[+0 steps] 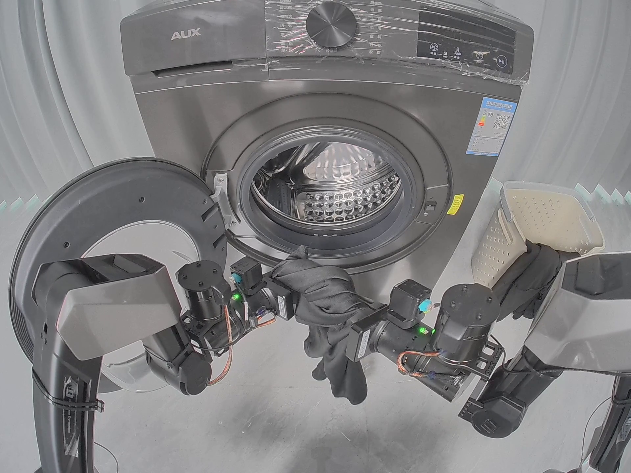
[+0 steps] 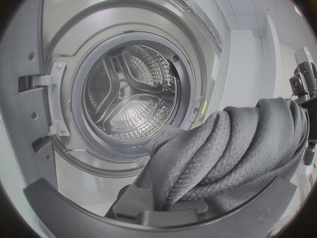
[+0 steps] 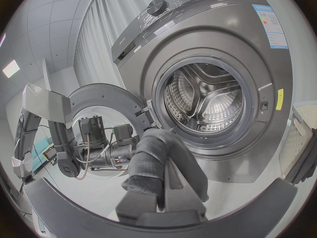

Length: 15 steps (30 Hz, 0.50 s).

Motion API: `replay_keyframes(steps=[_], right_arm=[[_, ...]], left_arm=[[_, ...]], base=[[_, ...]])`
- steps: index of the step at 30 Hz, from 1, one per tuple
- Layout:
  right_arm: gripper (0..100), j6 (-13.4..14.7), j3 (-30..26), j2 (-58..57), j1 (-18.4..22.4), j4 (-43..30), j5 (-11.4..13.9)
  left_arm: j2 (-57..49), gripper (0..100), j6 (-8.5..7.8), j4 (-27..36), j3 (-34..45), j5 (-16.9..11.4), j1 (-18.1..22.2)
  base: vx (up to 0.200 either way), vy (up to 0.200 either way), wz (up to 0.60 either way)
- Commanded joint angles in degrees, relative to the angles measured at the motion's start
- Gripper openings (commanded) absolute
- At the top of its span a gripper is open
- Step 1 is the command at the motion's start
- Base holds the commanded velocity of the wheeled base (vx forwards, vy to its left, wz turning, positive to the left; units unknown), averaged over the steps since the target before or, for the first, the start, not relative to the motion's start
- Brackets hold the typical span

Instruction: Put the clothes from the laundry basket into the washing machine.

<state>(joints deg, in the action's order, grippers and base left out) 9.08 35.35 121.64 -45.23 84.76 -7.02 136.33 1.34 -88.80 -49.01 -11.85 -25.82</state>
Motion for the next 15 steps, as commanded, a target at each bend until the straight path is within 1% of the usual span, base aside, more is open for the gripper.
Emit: replay_keyframes(steps=[1,3,4,7,10,12,13,14,15], right_arm=[[100,0.1,0.0,0.4,-0.2,0.1,-0.1],[100,0.2,-0.2,0.3,-0.3,0.1,-0.2],[100,0.4,-0.4,0.3,-0.2,0.1,-0.1],[100,0.4,-1.6,0.1,0.1,0.0,-0.1],[100,0.3,-4.9,-0.1,0.2,-0.1,-0.1],[100,0.1,-7.6,-0.1,0.2,-0.1,0.3],[100,0.1,-7.8,-0.1,0.2,-0.1,0.3],[100,0.0,-10.7,-0.2,0.3,-0.1,0.5],[100,0.0,-12.2,-0.2,0.3,-0.1,0.6]], left_arm=[[-1.8,0,0.33,-0.1,1.1,0.1,-0.5],[-2.5,0,0.5,-0.1,1.8,0.2,-0.9],[-3.0,0,0.86,-0.1,2.3,0.2,-1.1],[-5.0,0,2.61,-0.1,4.7,0.2,-1.6],[-7.8,0,4.64,-0.1,7.9,0.2,-2.1],[-9.9,0,5.25,-0.1,10.2,0.2,-2.1],[-10.0,0,5.34,-0.1,10.4,0.2,-2.1],[-11.8,0,5.51,-0.1,12.5,0.2,-2.1],[-12.8,0,5.69,-0.1,13.6,0.2,-2.1]], base=[[0.0,0.0,0.0],[0.0,0.0,0.0],[0.0,0.0,0.0],[0.0,0.0,0.0],[0.0,0.0,0.0],[0.0,0.0,0.0],[0.0,0.0,0.0],[0.0,0.0,0.0],[0.0,0.0,0.0]])
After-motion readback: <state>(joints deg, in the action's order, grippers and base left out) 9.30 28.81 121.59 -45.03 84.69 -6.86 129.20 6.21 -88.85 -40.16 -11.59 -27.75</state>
